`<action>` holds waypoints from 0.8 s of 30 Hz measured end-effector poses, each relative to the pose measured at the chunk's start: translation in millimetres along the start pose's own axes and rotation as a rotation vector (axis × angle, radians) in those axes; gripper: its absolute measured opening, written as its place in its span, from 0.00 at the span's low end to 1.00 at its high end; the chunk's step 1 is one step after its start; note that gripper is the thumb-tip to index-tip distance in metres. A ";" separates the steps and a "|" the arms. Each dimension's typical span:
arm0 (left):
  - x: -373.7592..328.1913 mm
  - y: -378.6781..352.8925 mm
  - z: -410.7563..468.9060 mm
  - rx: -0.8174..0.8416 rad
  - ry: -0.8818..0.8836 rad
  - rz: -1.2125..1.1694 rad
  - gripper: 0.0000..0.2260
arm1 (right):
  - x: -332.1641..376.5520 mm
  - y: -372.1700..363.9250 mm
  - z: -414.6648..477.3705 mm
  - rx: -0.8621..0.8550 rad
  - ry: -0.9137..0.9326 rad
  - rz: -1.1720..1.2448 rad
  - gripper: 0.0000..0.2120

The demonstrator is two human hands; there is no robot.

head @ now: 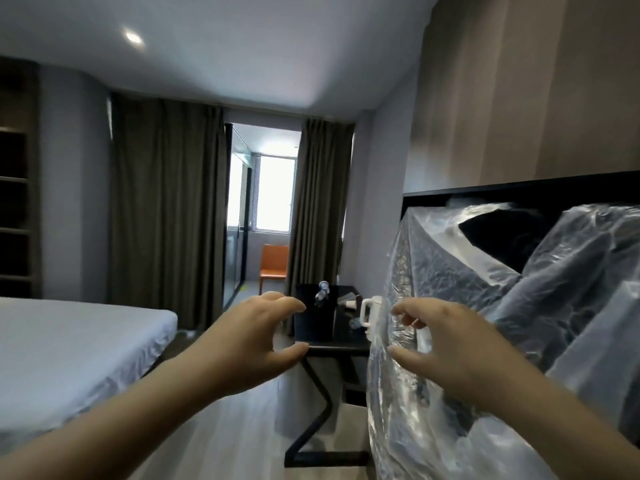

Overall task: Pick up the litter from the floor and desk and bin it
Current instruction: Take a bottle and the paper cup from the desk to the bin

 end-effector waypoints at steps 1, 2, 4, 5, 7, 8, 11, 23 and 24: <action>1.1 -4.8 10.1 -0.005 0.005 0.013 0.25 | -11.1 -5.0 7.4 -0.001 0.007 -0.002 0.25; 1.5 -9.1 18.3 0.001 0.013 0.020 0.25 | -19.8 -9.1 13.7 -0.002 0.013 0.000 0.25; 6.3 -27.3 40.7 0.014 0.033 0.024 0.25 | -42.6 -24.6 32.3 -0.006 0.025 0.014 0.24; 10.4 -36.5 52.2 0.013 0.038 0.022 0.25 | -52.5 -33.6 43.0 0.000 0.026 0.019 0.24; 19.5 -53.9 73.1 0.027 0.053 0.023 0.25 | -69.1 -54.5 64.2 0.037 0.036 0.038 0.24; 26.5 -62.7 83.9 0.032 0.059 0.023 0.24 | -76.5 -65.6 75.2 0.052 0.043 0.043 0.24; 51.8 -88.5 117.9 0.045 0.065 0.018 0.24 | -97.7 -98.8 108.9 0.065 0.050 0.046 0.24; 217.4 -173.2 284.3 0.098 0.079 -0.032 0.30 | -152.5 -228.6 291.4 0.109 -0.026 0.030 0.24; 231.8 -178.3 300.1 0.103 0.076 -0.035 0.27 | -156.3 -239.5 307.3 0.108 -0.038 0.030 0.23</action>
Point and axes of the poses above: each hand's wrist, its own z-axis towards the middle knuckle, its own y-axis out of the back of the hand, x = y × z, the point moved 1 cm from there along z, towards the middle knuckle, and after that the axes turned 14 degrees about y, right-handed, at the moved point
